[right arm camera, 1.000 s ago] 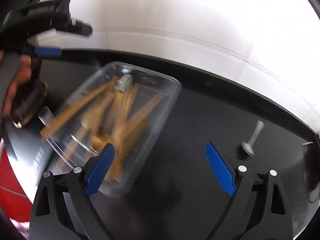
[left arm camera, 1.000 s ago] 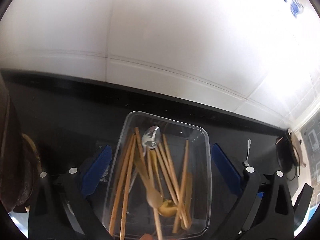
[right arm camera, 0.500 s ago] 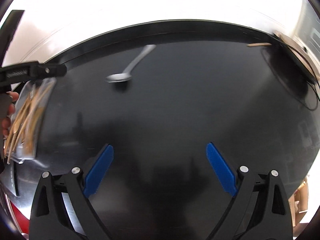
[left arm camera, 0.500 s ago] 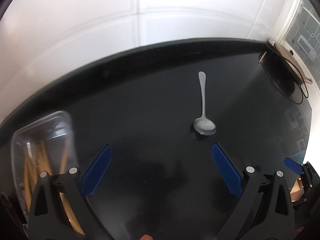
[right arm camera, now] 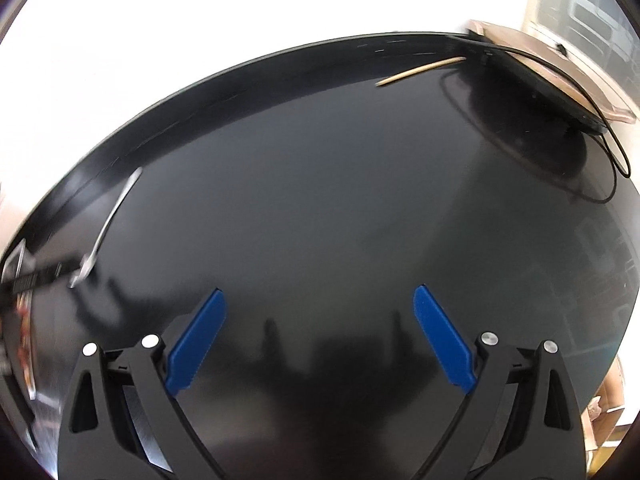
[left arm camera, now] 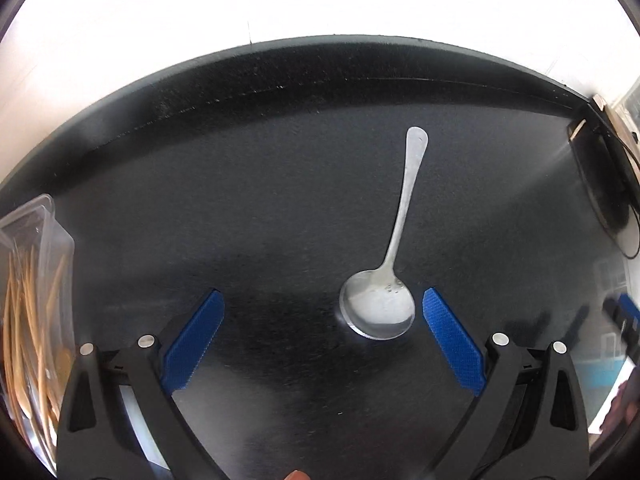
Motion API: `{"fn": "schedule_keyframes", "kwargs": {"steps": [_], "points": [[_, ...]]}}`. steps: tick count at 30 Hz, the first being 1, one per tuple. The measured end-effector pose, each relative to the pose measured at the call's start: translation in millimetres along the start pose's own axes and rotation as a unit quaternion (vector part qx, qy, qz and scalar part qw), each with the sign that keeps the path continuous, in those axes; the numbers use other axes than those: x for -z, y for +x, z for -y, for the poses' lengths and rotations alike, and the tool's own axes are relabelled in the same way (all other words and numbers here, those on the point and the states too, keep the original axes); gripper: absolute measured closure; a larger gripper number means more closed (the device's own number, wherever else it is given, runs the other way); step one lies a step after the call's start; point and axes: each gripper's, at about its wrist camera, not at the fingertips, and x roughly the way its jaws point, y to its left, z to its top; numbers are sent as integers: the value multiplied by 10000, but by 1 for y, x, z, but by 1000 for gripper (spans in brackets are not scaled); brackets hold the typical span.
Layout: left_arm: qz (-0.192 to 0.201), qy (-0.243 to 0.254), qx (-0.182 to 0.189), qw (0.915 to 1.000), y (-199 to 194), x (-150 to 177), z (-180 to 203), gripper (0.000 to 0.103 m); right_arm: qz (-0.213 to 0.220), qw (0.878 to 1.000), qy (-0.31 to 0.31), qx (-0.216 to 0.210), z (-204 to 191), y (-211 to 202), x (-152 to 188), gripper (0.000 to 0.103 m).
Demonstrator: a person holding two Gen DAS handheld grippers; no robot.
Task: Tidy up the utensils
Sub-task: 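Move the left tool over the silver spoon while the right tool approaches a thin wooden stick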
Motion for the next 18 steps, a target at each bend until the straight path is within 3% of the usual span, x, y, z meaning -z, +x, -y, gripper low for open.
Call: {"fn": "schedule_keyframes", "kwargs": {"steps": [3, 6, 10, 18], "points": [[-142, -186, 34, 9997, 9, 3, 1, 6, -10, 9994, 357, 0, 25, 16, -29, 11], [16, -306, -54, 9995, 11, 5, -1, 8, -7, 9984, 557, -62, 39, 28, -54, 11], [243, -348, -64, 9991, 6, 11, 3, 29, 71, 9984, 558, -91, 50, 42, -79, 10], [461, 79, -412, 9981, 10, 18, 36, 28, 232, 9959, 848, 207, 77, 72, -115, 10]]}}
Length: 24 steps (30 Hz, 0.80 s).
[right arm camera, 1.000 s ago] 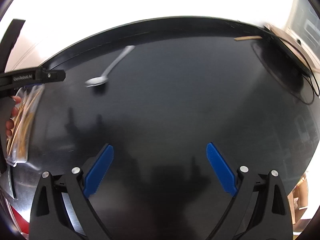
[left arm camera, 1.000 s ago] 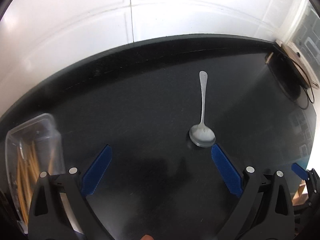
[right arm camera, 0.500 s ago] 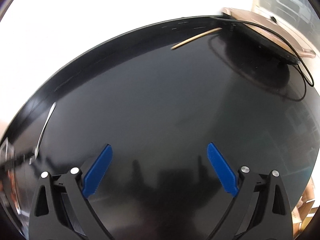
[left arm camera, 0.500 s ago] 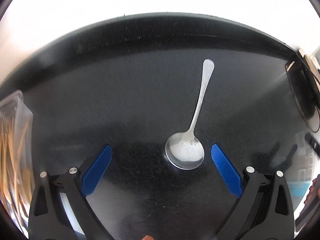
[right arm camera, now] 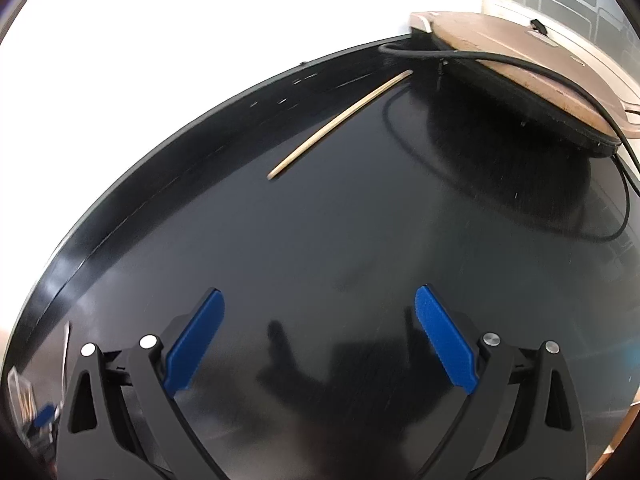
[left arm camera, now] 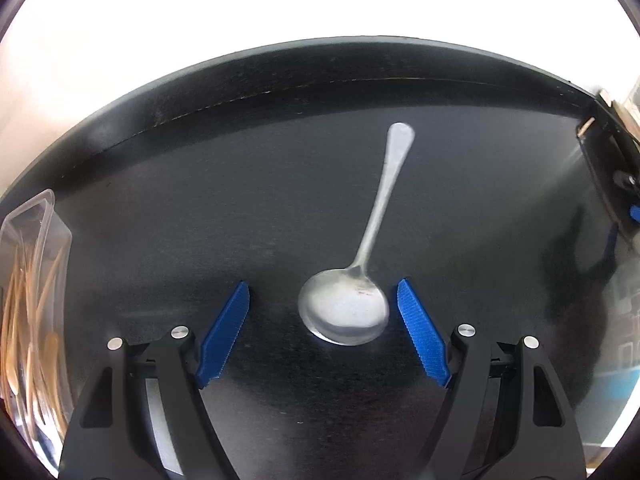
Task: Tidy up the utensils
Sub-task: 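Move the left tool over the silver spoon while the right tool approaches a thin wooden stick, then close the left tool on the silver spoon while the right tool grasps the thin stick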
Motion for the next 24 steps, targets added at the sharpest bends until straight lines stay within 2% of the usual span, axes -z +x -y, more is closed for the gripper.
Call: {"fn": "schedule_keyframes", "kwargs": {"steps": [4, 12, 18, 24], "points": [[80, -6, -26, 10000, 1, 5, 8, 28, 45, 9993, 321, 175, 13, 20, -26, 10], [216, -84, -34, 9997, -6, 3, 14, 29, 129, 9951, 951, 241, 22, 57, -81, 10], [299, -77, 33, 9995, -18, 13, -3, 31, 243, 9944, 799, 649, 4, 87, -123, 7], [305, -110, 90, 9994, -21, 15, -8, 32, 106, 9939, 735, 810, -7, 112, -138, 7]]}}
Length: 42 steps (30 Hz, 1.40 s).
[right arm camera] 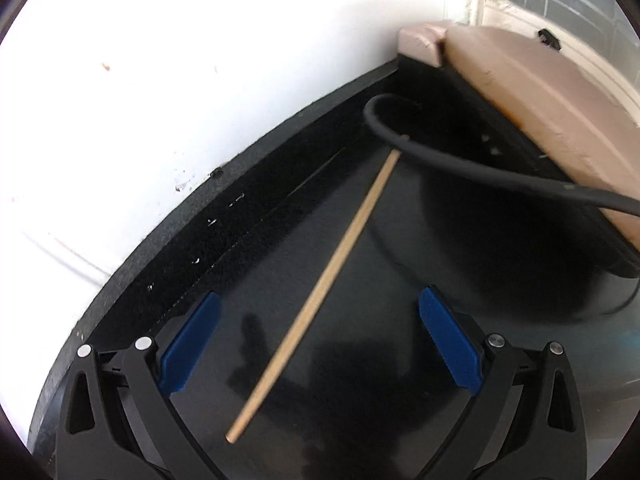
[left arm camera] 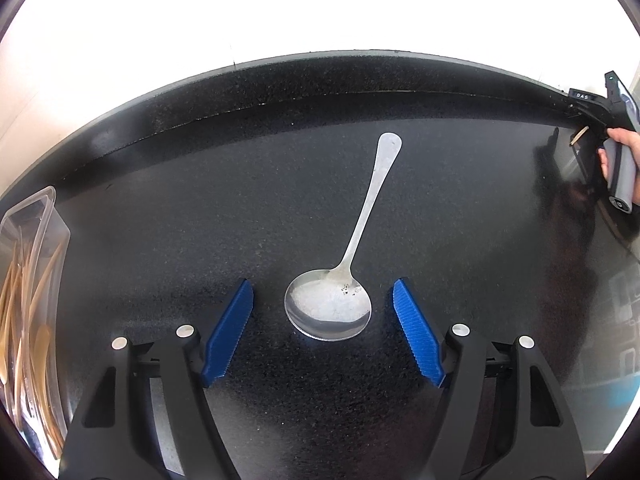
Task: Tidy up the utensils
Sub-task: 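Close the left tool on the silver spoon while the right tool grasps the thin stick, then lift the silver spoon with the left tool while the right tool lifts the stick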
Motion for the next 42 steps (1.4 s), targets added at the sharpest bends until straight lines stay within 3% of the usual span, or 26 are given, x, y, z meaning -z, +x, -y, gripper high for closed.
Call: {"fn": "schedule_keyframes", "kwargs": {"steps": [7, 11, 13, 16, 19, 20, 21, 22, 26, 34, 40, 42], "points": [[-38, -342, 265, 9991, 0, -7, -9, 34, 262, 9982, -335, 419, -12, 10, 0, 6], [16, -218, 223, 9995, -1, -11, -9, 61, 261, 9981, -351, 437, -16, 13, -1, 6], [20, -195, 230, 9995, -1, -12, -7, 68, 224, 9981, -366, 434, -17, 15, -2, 6], [81, -222, 178, 9996, 1, -12, -12, 87, 230, 9981, -320, 464, -16, 14, -3, 6], [107, -207, 147, 9996, 0, -12, -12, 97, 134, 9979, -580, 251, -16, 17, -3, 6], [102, -136, 61, 9998, 0, -11, -10, 103, 168, 9967, -788, 101, -18, 17, -3, 9], [128, -73, 6, 9999, -1, -11, -9, 103, 241, 9956, -907, 46, -19, 15, -3, 31], [131, -66, -19, 9999, -2, -10, -8, 103, 319, 9945, -995, 41, -19, 11, -5, 89], [137, -86, -41, 9999, -2, -12, -5, 103, 159, 9929, -1177, -60, -17, 5, 2, 91], [133, -527, 175, 9984, -8, -7, -17, 103, 192, 9839, -1715, -471, -9, -20, 48, 94], [665, 507, 146, 9964, -35, -4, -8, 103, 102, 9668, -2389, -905, -34, -32, 87, 94], [650, 913, 197, 9935, -38, -6, -8, 100, 115, 9616, -2561, -978, -41, -34, 98, 94]]}}
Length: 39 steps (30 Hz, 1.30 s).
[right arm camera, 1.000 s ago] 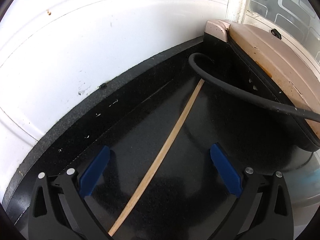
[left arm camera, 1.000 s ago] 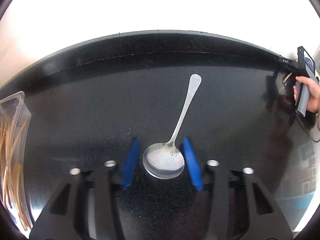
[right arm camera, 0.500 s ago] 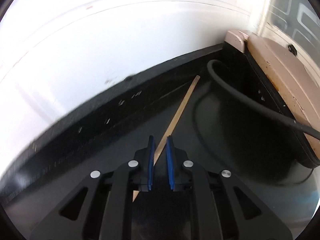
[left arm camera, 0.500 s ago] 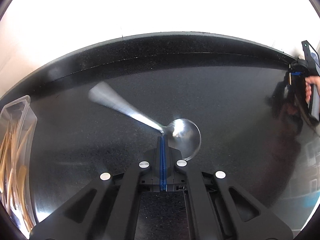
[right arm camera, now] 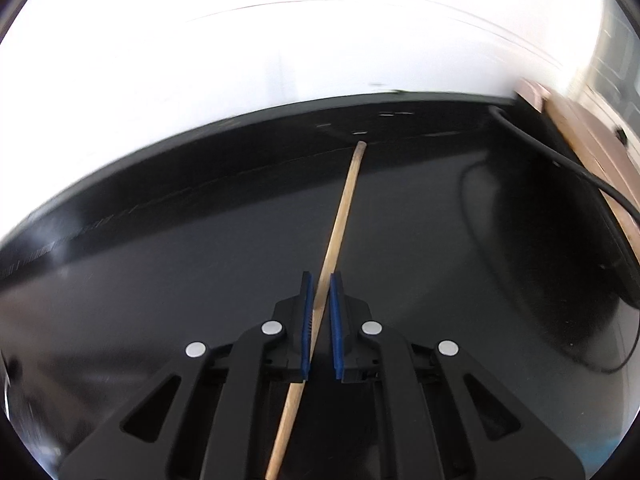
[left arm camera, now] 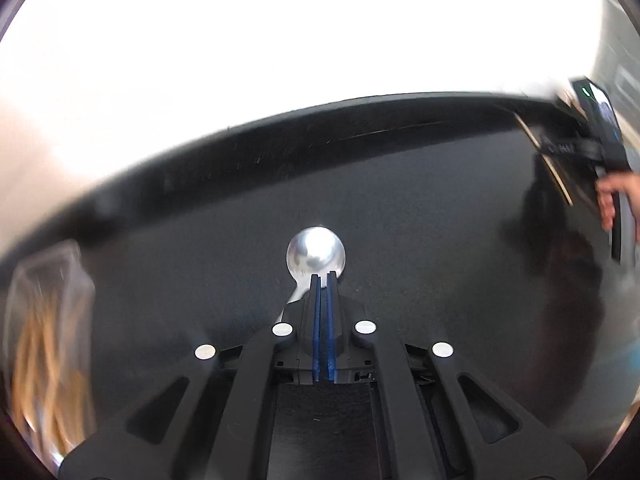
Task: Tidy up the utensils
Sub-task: 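Lift the silver spoon with the left tool while the right tool lifts the stick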
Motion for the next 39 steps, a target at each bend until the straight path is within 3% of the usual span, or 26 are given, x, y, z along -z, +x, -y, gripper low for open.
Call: {"fn": "schedule_keyframes", "kwargs": {"steps": [1, 2, 4, 9, 14, 18, 20, 22, 27, 30, 31, 32, 36, 39], "points": [[-38, 145, -51, 9999, 3, -2, -2, 94, 8, 10000, -9, -39, -3, 0, 1, 94], [-66, 219, -120, 9997, 7, -4, -6, 77, 14, 10000, -8, -42, -4, 0, 4, 94], [-35, 258, -95, 9996, 13, -10, -14, 61, 21, 10000, -9, -41, -5, 1, 7, 94], [-44, 253, 389, 9989, 28, -26, -31, 61, -26, 9999, -101, -83, -7, -2, 6, 94], [-535, 244, 926, 9940, 58, -23, -38, 67, -95, 9998, -102, -150, 4, 1, 1, 94], [-505, 406, 1139, 9914, 60, -23, -36, 68, -114, 9997, -112, -160, 7, -1, -4, 94], [-474, 647, 1126, 9904, 60, -21, -27, 84, -118, 9997, -102, -170, 7, -1, -3, 94], [-480, 639, 1197, 9896, 60, -22, -22, 89, -113, 9997, -87, -177, 6, -2, -1, 94], [-515, 337, 1554, 9859, 65, -29, -14, 89, -142, 9993, -124, -311, 1, -2, 2, 94], [-470, 475, 1474, 9868, 64, -30, -8, 90, -136, 9989, -207, -388, -5, -3, 7, 94], [-483, 492, 1419, 9875, 64, -31, -6, 101, -131, 9988, -228, -420, -7, -4, 8, 94], [-518, 470, 1419, 9874, 65, -31, -6, 103, -127, 9987, -246, -438, -9, -5, 9, 94], [-493, 476, 1296, 9892, 65, -33, 4, 103, -84, 9979, -396, -514, -20, -8, 16, 94], [-594, 386, 1425, 9872, 63, -33, 5, 103, -57, 9975, -470, -533, -24, -10, 18, 94]]}}
